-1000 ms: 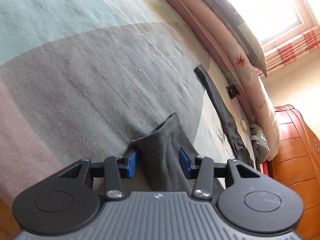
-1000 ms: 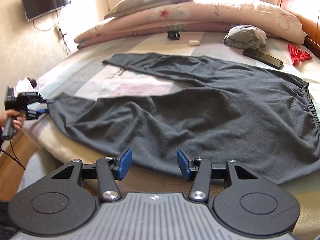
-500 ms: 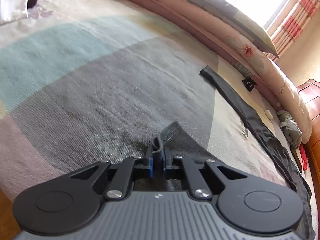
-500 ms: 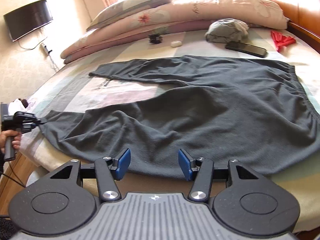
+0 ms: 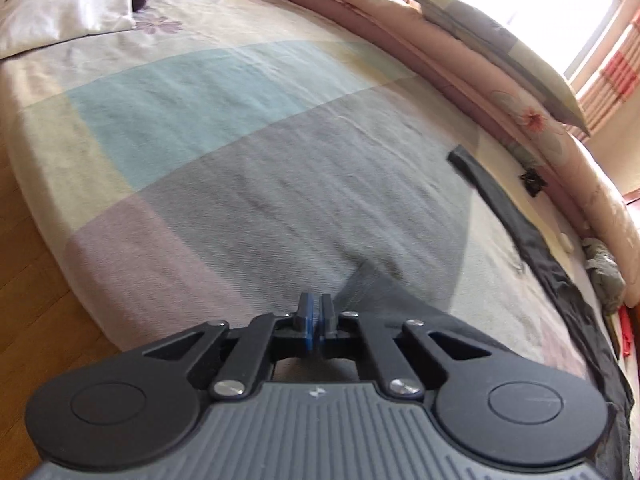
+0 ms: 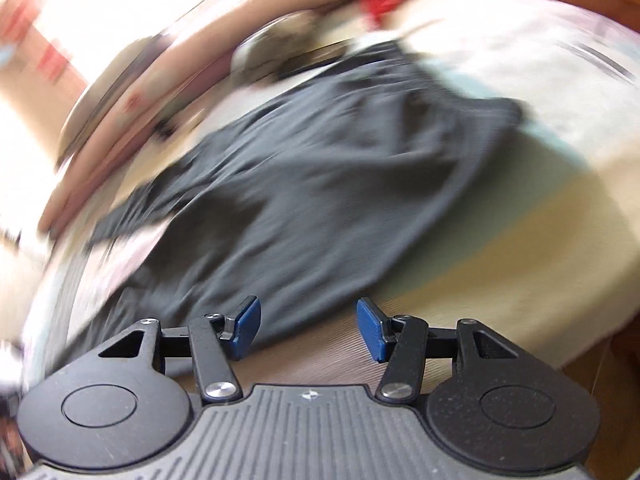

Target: Fold clothes

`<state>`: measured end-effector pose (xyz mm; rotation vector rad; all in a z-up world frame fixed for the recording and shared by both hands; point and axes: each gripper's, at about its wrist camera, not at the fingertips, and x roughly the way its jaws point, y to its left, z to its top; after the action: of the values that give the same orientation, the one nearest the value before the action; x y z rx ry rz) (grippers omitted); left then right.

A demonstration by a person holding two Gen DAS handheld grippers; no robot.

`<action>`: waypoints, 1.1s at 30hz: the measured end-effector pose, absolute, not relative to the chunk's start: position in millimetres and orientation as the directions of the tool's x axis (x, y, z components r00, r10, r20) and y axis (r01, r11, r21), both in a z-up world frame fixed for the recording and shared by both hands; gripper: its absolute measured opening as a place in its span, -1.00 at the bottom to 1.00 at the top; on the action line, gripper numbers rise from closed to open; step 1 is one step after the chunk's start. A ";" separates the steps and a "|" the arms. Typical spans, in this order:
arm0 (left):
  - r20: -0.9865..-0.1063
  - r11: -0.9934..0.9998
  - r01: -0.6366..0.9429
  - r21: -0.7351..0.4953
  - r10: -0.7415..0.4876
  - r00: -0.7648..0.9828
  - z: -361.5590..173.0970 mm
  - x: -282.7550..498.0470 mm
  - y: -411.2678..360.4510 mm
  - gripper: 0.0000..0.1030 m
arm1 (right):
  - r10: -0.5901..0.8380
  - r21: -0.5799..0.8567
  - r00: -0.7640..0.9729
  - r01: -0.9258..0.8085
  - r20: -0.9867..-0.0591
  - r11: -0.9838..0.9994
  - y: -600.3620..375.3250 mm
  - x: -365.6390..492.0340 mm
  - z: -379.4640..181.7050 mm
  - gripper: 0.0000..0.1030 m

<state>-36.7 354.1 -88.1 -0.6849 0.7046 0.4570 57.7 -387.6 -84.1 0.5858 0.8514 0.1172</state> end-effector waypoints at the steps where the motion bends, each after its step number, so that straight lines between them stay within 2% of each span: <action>1: -0.715 0.685 -0.592 -0.425 0.146 0.683 -88.8 -38.3 356.4 -1.00 | 0.309 0.539 0.671 0.161 -0.674 0.827 -397.5 60.1 -88.8 0.14; 7: -0.705 0.719 -0.557 -0.416 0.132 0.697 -77.1 -32.7 351.3 -0.99 | 0.310 0.610 0.737 0.172 -0.601 0.773 -421.6 82.5 -101.4 0.13; 9: -0.701 0.746 -0.532 -0.401 0.124 0.702 -70.4 -27.8 344.8 -0.98 | 0.282 0.596 0.747 0.187 -0.602 0.781 -423.4 90.8 -104.4 -0.04; 10: -0.699 0.761 -0.519 -0.389 0.123 0.704 -67.0 -25.3 341.2 -0.98 | 0.264 0.586 0.747 0.201 -0.610 0.785 -425.0 94.4 -106.2 -0.36; 11: -0.697 0.776 -0.507 -0.375 0.124 0.706 -63.5 -22.9 337.5 -0.98 | 0.246 0.575 0.747 0.214 -0.618 0.790 -426.7 97.9 -108.0 -0.80; 12: -0.696 0.791 -0.494 -0.362 0.123 0.707 -60.5 -20.7 333.7 -0.97 | 0.227 0.562 0.743 0.234 -0.630 0.793 -429.4 99.5 -109.6 -0.94; 18: -0.706 0.875 -0.403 -0.268 0.107 0.700 -44.7 -2.9 304.6 -0.95 | 0.150 0.505 0.747 0.275 -0.648 0.818 -434.2 75.7 -101.4 -0.90; 22: -0.705 0.929 -0.299 -0.218 0.062 0.707 -29.5 20.7 269.0 -0.81 | 0.053 0.430 0.764 0.303 -0.643 0.851 -439.9 60.9 -78.7 -0.66; 24: -0.697 0.954 -0.217 -0.205 0.013 0.717 -21.1 36.7 243.6 -0.74 | 0.027 0.393 0.777 0.287 -0.629 0.873 -439.6 60.9 -65.1 -0.64; 26: -0.694 0.970 -0.124 -0.207 -0.057 0.718 -14.9 55.5 214.0 -0.65 | 0.033 0.357 0.797 0.233 -0.603 0.905 -434.9 70.4 -49.0 -0.49; 28: -0.698 0.977 -0.019 -0.212 -0.138 0.703 -13.2 75.8 176.6 -0.58 | 0.076 0.343 0.808 0.162 -0.584 0.925 -425.7 90.9 -38.1 -0.44; 31: -0.706 0.966 0.136 -0.220 -0.254 0.662 -16.2 101.1 116.4 -0.54 | 0.134 0.312 0.791 0.075 -0.596 0.947 -406.2 137.9 -40.2 -0.40; 33: -0.714 0.947 0.228 -0.224 -0.319 0.623 -22.1 113.6 75.3 -0.47 | 0.153 0.286 0.751 0.049 -0.642 0.957 -394.3 166.5 -54.4 -0.41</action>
<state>113.6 75.3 -22.1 -0.1157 0.8422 -0.3154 166.5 -394.3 -54.4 0.2954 0.7219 0.0577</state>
